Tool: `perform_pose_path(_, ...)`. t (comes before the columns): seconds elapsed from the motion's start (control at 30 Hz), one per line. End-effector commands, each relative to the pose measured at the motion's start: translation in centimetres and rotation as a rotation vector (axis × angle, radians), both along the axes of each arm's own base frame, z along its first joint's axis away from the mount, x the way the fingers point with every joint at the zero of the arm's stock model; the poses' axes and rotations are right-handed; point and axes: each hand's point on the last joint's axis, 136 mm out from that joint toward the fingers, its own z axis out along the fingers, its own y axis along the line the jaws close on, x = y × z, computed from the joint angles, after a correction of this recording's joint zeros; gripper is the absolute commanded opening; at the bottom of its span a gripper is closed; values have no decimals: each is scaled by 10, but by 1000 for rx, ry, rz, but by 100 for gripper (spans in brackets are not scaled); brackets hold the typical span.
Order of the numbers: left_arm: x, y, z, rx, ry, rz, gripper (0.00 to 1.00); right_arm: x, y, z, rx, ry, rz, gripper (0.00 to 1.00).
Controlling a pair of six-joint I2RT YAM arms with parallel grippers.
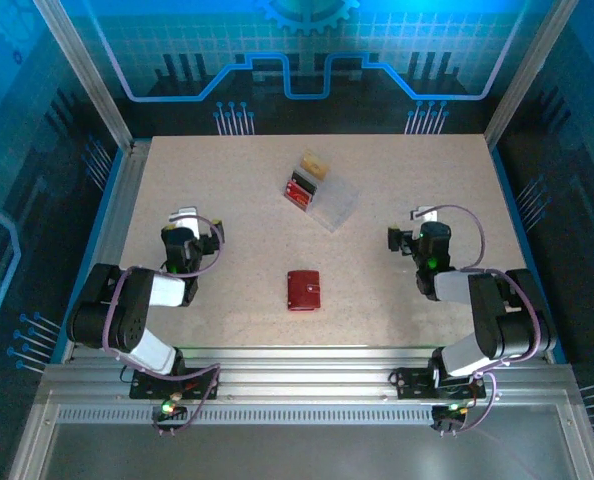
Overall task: Put the credit cards into the card holder
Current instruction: Reset both arms
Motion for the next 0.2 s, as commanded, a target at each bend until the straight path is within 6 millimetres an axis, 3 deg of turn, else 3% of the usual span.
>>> perform_pose_path(0.0, 6, -5, 9, 4, -30, -38, 99, 10, 5, 20, -10, -93, 19, 100)
perform_pose_path(0.17, 6, -12, 9, 3, -32, -84, 99, 9, 5, 20, -8, -90, 19, 100)
